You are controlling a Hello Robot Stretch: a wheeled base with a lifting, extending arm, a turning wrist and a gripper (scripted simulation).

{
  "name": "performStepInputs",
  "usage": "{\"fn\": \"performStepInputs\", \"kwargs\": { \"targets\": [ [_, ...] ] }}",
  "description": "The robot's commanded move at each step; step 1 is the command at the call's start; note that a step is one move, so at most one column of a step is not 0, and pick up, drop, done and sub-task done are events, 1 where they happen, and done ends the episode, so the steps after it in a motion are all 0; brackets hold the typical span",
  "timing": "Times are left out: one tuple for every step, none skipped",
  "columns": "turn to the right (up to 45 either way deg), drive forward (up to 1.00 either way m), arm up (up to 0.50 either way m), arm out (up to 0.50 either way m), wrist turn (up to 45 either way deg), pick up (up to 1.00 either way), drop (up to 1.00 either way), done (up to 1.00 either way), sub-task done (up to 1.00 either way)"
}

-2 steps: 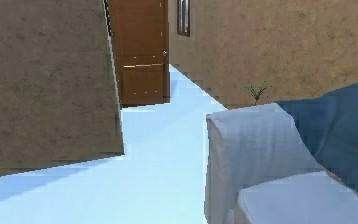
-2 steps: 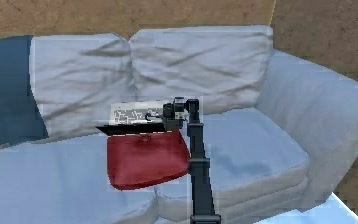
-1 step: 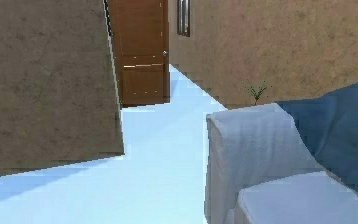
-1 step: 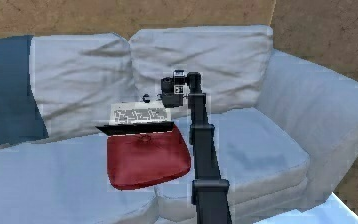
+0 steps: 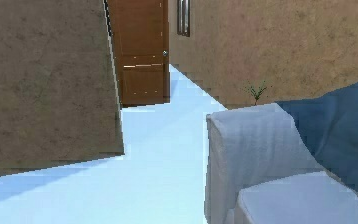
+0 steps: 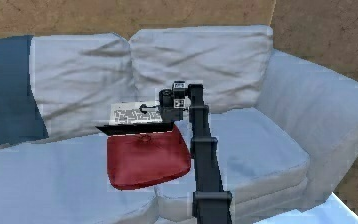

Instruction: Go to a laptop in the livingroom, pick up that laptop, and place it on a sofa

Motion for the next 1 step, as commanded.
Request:
{"fn": "performStepInputs", "kwargs": {
  "targets": [
    [0.0, 0.0, 0.14, 0.0, 0.0, 0.0, 0.0, 0.0, 0.0]
  ]
}}
